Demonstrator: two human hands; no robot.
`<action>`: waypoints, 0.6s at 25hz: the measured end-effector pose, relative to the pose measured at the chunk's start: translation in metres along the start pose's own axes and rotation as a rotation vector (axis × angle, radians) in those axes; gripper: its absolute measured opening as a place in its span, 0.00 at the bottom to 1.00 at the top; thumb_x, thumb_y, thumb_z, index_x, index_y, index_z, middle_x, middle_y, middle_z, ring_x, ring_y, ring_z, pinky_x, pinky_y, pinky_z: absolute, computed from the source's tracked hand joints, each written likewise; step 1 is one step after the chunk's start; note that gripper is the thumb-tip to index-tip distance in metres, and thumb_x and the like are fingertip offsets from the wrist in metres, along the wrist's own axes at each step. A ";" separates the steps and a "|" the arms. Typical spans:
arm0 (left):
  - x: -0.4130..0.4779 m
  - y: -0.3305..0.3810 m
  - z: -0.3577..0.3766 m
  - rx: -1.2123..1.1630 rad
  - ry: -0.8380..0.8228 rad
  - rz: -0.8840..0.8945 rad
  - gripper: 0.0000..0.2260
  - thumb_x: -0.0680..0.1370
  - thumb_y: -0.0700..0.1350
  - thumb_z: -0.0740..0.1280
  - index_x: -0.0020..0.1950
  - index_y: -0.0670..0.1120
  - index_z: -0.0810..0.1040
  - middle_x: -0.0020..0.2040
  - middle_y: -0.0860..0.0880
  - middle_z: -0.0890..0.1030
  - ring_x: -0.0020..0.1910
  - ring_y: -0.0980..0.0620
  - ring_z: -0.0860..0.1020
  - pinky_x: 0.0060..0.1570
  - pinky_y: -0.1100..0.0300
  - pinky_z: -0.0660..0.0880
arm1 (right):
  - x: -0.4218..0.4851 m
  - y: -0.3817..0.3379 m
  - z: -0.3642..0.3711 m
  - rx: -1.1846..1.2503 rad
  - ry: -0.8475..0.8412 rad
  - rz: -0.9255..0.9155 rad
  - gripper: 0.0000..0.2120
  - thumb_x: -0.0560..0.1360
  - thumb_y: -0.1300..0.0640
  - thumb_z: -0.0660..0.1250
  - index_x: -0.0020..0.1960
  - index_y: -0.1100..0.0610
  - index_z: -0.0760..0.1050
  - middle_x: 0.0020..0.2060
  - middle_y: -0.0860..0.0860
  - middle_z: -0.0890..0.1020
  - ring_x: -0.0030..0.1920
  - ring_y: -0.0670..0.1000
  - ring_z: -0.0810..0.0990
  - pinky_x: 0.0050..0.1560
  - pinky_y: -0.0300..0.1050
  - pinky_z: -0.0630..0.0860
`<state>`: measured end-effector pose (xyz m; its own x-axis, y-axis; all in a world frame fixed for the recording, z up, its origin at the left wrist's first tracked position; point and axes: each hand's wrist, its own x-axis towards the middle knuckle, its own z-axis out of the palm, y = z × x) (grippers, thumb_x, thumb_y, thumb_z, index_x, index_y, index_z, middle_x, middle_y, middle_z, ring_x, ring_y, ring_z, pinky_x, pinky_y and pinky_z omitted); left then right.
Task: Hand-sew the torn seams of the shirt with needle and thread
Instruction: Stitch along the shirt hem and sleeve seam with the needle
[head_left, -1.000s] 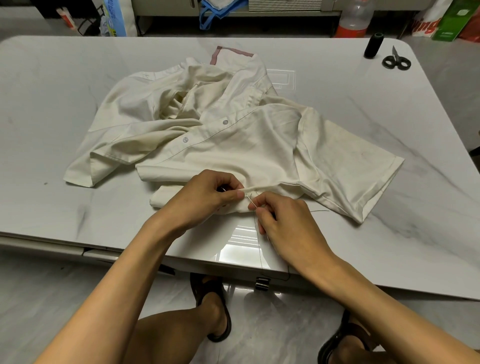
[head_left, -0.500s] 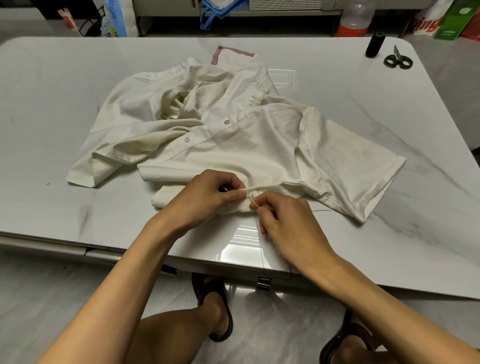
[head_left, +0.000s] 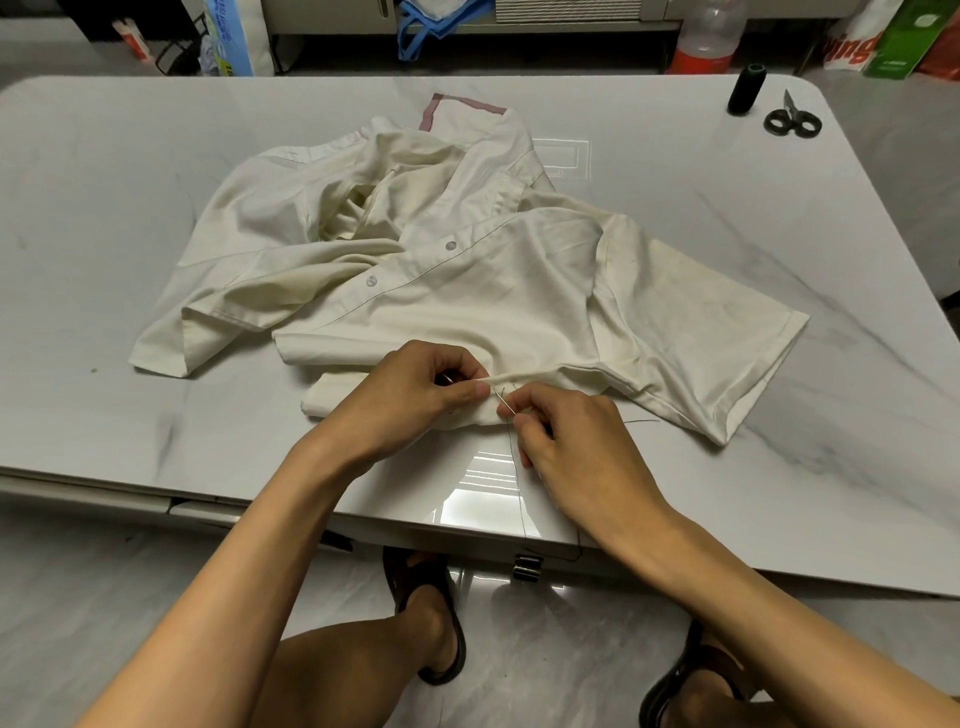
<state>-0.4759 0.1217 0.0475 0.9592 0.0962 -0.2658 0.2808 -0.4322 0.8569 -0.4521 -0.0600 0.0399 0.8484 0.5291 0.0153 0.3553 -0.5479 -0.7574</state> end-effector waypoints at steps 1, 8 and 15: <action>0.000 0.000 0.000 0.002 0.000 -0.001 0.07 0.79 0.44 0.70 0.42 0.47 0.83 0.30 0.57 0.76 0.33 0.55 0.71 0.40 0.55 0.67 | 0.000 0.000 0.000 0.000 0.002 0.001 0.11 0.79 0.61 0.61 0.51 0.53 0.81 0.28 0.39 0.72 0.41 0.50 0.78 0.47 0.46 0.73; 0.001 -0.001 0.000 -0.019 -0.007 -0.006 0.07 0.79 0.44 0.70 0.42 0.46 0.83 0.31 0.54 0.75 0.34 0.54 0.70 0.40 0.55 0.66 | -0.001 -0.001 -0.001 0.001 0.014 -0.006 0.11 0.79 0.61 0.61 0.51 0.53 0.82 0.28 0.38 0.71 0.38 0.44 0.73 0.44 0.43 0.71; 0.000 0.000 0.000 -0.020 -0.007 -0.007 0.06 0.79 0.44 0.70 0.43 0.46 0.83 0.32 0.53 0.76 0.34 0.55 0.71 0.39 0.57 0.67 | 0.000 -0.001 0.001 0.011 -0.003 0.008 0.11 0.79 0.60 0.61 0.52 0.53 0.82 0.28 0.39 0.72 0.37 0.44 0.74 0.44 0.44 0.72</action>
<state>-0.4763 0.1215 0.0478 0.9571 0.0926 -0.2744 0.2877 -0.4140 0.8636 -0.4532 -0.0589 0.0400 0.8500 0.5268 0.0075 0.3443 -0.5446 -0.7647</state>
